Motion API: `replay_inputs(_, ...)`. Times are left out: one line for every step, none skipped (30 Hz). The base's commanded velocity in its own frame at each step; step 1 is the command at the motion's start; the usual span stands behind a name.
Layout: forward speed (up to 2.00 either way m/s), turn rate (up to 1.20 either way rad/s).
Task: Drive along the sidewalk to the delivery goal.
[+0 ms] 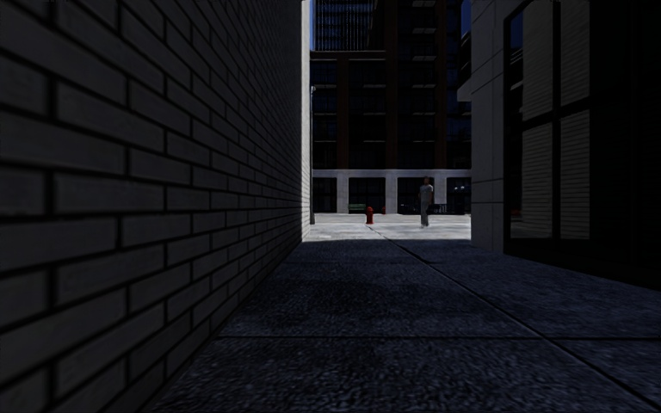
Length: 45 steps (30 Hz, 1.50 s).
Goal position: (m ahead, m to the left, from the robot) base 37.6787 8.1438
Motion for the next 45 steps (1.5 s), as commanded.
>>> replay_inputs(1.29,0.0)
replay_inputs(1.29,0.0)
replay_inputs(1.29,0.0)
replay_inputs(1.3,0.0)
replay_inputs(1.43,0.0)
replay_inputs(1.47,0.0)
replay_inputs(1.51,0.0)
replay_inputs(1.59,0.0)
replay_inputs(1.66,0.0)
replay_inputs(1.66,0.0)
replay_inputs(1.68,0.0)
replay_inputs(1.71,0.0)
replay_inputs(1.72,0.0)
replay_inputs(1.77,0.0)
replay_inputs(1.83,0.0)
replay_inputs(1.86,0.0)
replay_inputs(1.87,0.0)
replay_inputs(1.87,0.0)
replay_inputs(1.88,0.0)
replay_inputs(1.88,0.0)
replay_inputs(1.88,0.0)
replay_inputs(1.88,0.0)
replay_inputs(1.89,0.0)
replay_inputs(1.89,0.0)
replay_inputs(1.89,0.0)
replay_inputs(1.89,0.0)
replay_inputs(1.89,0.0)
replay_inputs(1.89,0.0)
replay_inputs(1.89,0.0)
replay_inputs(1.86,0.0)
replay_inputs(1.8,0.0)
replay_inputs(1.76,0.0)
replay_inputs(1.74,0.0)
replay_inputs(1.73,0.0)
replay_inputs(1.73,0.0)
replay_inputs(1.72,0.0)
replay_inputs(1.72,0.0)
replay_inputs(1.72,0.0)
replay_inputs(1.72,0.0)
replay_inputs(1.72,0.0)
replay_inputs(1.72,0.0)
replay_inputs(1.72,0.0)
replay_inputs(1.72,0.0)
replay_inputs(1.72,0.0)
replay_inputs(1.72,0.0)
